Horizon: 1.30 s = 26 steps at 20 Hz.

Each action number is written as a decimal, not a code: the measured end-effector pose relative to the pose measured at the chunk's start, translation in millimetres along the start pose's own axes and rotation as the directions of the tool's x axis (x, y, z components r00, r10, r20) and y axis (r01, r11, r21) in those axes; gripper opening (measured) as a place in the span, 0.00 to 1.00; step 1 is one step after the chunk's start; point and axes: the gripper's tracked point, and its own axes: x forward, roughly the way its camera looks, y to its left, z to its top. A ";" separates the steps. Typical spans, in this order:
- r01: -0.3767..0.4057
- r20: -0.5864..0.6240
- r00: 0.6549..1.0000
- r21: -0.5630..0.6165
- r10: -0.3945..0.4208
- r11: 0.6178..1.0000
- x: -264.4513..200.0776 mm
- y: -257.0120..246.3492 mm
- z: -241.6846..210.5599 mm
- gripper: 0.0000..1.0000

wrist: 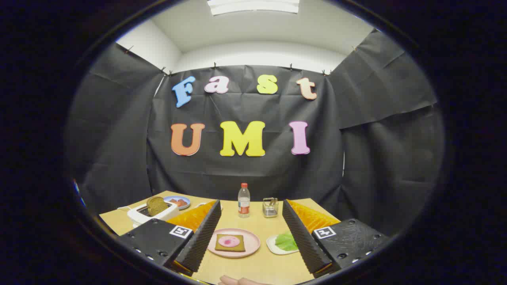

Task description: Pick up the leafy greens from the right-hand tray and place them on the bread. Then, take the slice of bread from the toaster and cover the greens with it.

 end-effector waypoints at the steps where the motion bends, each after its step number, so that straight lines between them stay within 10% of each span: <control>1: 0.015 -0.004 1.000 0.004 -0.015 1.000 1.3 -7.4 0.3 0.95; 15: 0.089 -0.026 0.996 0.020 -0.088 0.996 30.9 -74.3 -13.2 0.95; 26: 0.143 -0.221 0.964 -0.053 -0.151 0.988 149.7 -155.7 -113.7 0.95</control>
